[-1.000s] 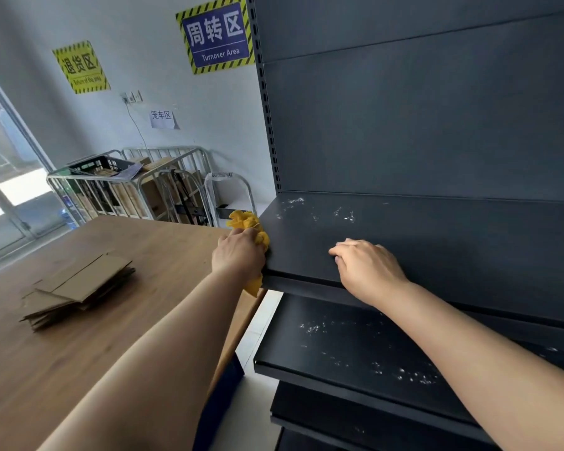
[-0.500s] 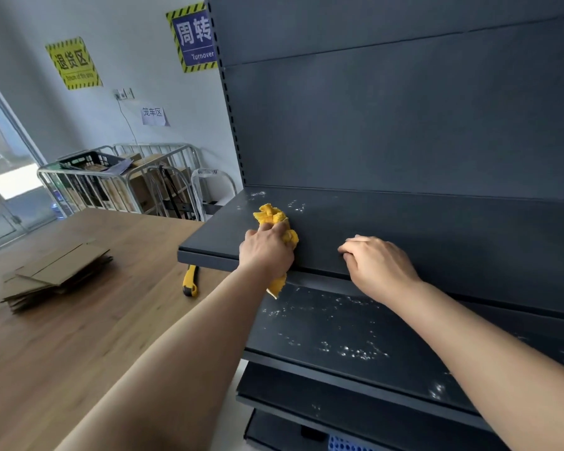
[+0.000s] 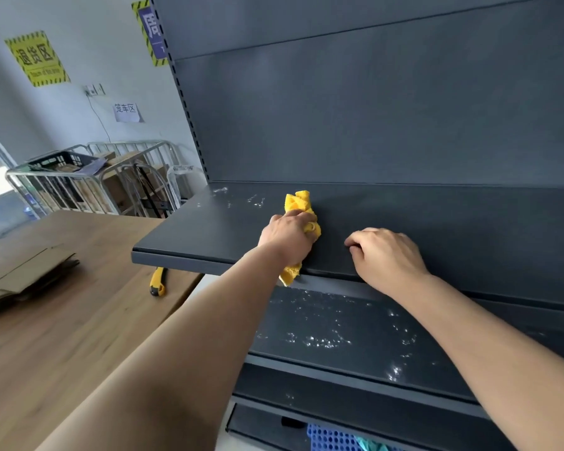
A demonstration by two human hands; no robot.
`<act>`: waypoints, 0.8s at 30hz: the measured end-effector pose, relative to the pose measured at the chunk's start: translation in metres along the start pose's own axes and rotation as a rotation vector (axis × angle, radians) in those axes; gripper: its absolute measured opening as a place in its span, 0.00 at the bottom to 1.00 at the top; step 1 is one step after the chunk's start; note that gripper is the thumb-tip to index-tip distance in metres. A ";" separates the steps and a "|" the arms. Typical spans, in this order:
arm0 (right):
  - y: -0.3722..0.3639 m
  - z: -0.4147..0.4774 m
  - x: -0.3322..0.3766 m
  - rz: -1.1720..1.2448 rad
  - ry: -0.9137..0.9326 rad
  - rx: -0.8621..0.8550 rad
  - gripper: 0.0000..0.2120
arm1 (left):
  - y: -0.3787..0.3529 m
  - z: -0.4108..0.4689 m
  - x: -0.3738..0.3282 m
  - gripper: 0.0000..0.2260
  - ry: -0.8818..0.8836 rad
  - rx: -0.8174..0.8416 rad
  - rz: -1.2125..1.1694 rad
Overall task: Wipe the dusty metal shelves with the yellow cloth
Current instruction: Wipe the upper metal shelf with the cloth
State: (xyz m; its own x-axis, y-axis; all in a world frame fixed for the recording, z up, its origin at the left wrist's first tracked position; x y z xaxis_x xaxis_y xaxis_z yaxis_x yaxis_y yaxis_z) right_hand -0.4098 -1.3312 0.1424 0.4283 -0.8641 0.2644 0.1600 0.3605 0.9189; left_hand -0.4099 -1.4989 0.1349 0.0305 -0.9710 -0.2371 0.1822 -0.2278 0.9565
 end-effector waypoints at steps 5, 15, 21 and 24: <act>-0.005 0.018 0.004 -0.016 -0.026 -0.002 0.13 | -0.008 0.033 -0.001 0.18 -0.048 -0.016 -0.009; -0.018 0.059 0.025 -0.051 -0.103 0.004 0.12 | -0.012 0.090 0.028 0.17 -0.110 -0.037 -0.045; -0.035 0.080 0.064 -0.042 -0.076 0.019 0.12 | -0.004 0.107 0.070 0.18 -0.064 -0.052 -0.003; -0.046 0.091 0.086 -0.032 -0.053 0.036 0.13 | 0.004 0.110 0.100 0.19 -0.024 -0.071 0.030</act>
State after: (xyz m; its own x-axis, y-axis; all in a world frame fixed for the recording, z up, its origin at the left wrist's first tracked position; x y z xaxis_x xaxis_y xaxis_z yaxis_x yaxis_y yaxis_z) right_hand -0.4609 -1.4543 0.1499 0.3753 -0.8929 0.2488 0.1400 0.3200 0.9370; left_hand -0.5139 -1.6051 0.1338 0.0135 -0.9790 -0.2035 0.2513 -0.1936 0.9483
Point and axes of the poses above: each hand's wrist, its own z-axis towards the middle knuckle, its own y-axis out of the back of the hand, x = y × z, the point moved 8 cm from there along z, towards the middle knuckle, and after that the axes turned 9 degrees about -y, right-handed, at the moved point
